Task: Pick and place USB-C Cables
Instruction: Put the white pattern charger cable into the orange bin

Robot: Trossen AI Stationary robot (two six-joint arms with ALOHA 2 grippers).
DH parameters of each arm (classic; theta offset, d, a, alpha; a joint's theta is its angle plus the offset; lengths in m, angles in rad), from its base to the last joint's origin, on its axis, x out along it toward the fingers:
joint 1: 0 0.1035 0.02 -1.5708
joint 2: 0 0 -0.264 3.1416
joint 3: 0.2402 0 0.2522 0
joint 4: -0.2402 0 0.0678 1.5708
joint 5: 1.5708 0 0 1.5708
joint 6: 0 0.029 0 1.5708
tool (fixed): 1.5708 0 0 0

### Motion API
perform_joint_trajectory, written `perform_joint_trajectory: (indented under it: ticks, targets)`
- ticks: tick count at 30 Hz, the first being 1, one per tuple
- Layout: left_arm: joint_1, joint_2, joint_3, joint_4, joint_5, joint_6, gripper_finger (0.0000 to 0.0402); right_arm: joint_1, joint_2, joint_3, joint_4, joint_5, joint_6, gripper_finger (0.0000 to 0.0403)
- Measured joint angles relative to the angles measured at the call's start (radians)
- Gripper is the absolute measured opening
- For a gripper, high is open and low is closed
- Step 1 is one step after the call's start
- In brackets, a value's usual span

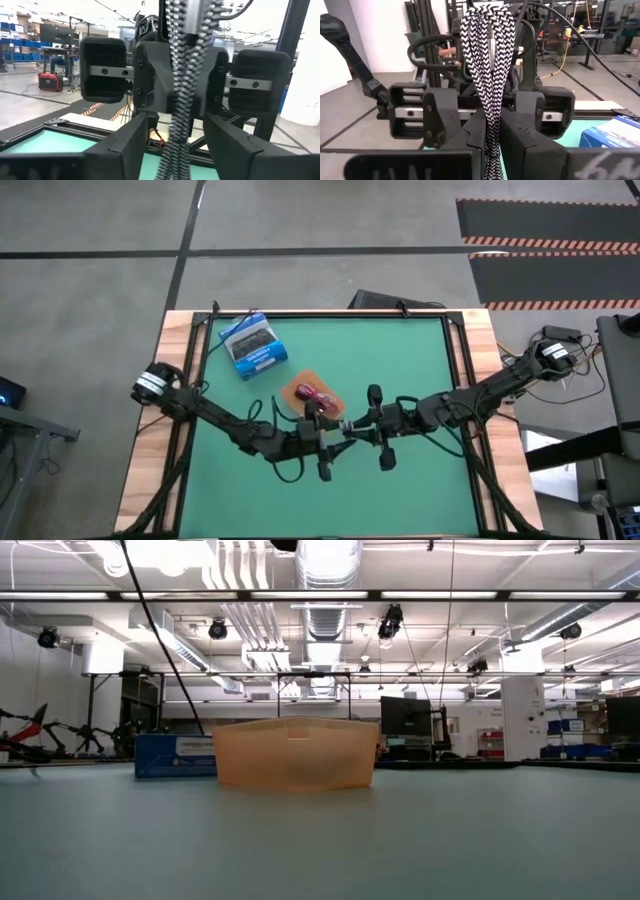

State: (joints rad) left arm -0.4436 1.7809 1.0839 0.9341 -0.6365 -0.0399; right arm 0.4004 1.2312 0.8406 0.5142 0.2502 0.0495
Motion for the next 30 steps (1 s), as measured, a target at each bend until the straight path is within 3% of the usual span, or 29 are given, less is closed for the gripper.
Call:
perform_joint_trajectory:
  ticks: [11, 16, 25, 30]
  targets:
    - [-0.001, 0.002, -0.001, 0.0, -0.001, -0.004, 0.0022, 0.0, 0.0, 0.0, -0.001, 0.001, 0.004, 0.0029]
    - [-0.001, 0.002, -0.002, -0.001, 0.0, -0.005, 0.0021, 0.0, 0.0, 0.0, -0.001, 0.004, 0.018, 0.0051]
    - [-0.001, 0.002, -0.002, -0.011, 0.0, -0.005, 0.0017, 0.0, -0.016, 0.001, -0.003, 0.004, 0.045, 0.0146]
    - [-0.001, -0.013, -0.003, -0.079, 0.0, -0.006, 0.0017, 0.001, -0.091, 0.001, -0.094, 0.004, 0.048, 0.018]
